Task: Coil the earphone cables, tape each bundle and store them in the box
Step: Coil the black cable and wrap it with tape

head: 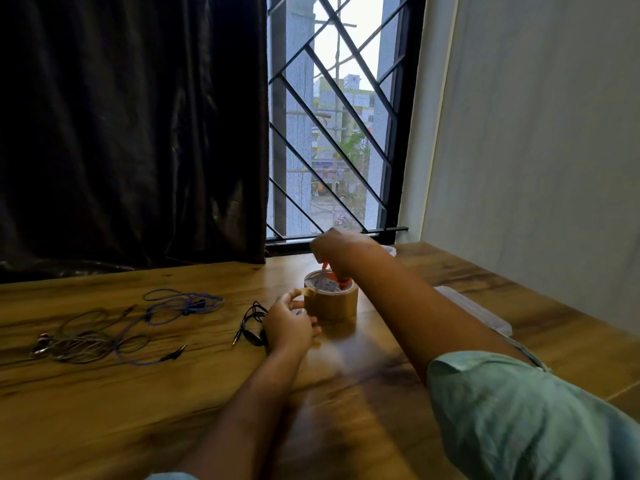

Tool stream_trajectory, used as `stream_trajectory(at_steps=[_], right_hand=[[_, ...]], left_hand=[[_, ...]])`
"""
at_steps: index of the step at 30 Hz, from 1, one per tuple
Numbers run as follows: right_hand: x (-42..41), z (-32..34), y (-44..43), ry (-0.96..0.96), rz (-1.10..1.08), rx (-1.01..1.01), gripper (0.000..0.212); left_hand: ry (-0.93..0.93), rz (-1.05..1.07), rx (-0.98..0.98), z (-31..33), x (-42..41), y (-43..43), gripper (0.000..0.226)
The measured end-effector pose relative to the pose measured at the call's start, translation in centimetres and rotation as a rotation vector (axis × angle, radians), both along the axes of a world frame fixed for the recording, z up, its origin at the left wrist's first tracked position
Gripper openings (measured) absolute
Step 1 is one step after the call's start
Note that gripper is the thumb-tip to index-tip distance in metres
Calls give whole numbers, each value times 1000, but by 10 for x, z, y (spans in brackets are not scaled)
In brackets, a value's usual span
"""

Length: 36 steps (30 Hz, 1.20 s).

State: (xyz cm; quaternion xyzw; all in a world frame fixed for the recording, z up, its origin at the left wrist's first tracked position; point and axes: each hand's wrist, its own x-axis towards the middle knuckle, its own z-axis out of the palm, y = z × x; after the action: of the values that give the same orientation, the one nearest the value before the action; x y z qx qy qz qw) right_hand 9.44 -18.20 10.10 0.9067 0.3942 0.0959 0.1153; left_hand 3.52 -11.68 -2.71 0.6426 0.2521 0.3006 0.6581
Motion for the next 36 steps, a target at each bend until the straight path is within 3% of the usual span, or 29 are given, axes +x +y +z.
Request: stream_trajectory(at_steps=[4, 8, 10, 20, 26, 30, 36], right_hand=[[4, -3, 8, 12, -13, 30, 31], [6, -4, 12, -171, 60, -81, 24], [1, -3, 14, -142, 40, -70, 18], [-19, 4, 15, -364, 52, -65, 19], [-20, 3, 12, -376, 58, -97, 17], [-17, 5, -4, -282, -43, -16, 20], [3, -1, -65, -114, -361, 332, 44]], left_hand=[[3, -11, 11, 0, -1, -1, 41], [7, -18, 25, 0, 0, -1, 42], [13, -14, 45, -1, -1, -1, 42], [19, -15, 57, -2, 0, -2, 41], [1, -9, 63, 1, -2, -1, 44], [-4, -17, 36, 3, -3, -2, 44], [-35, -48, 44, 6, -6, -5, 34]])
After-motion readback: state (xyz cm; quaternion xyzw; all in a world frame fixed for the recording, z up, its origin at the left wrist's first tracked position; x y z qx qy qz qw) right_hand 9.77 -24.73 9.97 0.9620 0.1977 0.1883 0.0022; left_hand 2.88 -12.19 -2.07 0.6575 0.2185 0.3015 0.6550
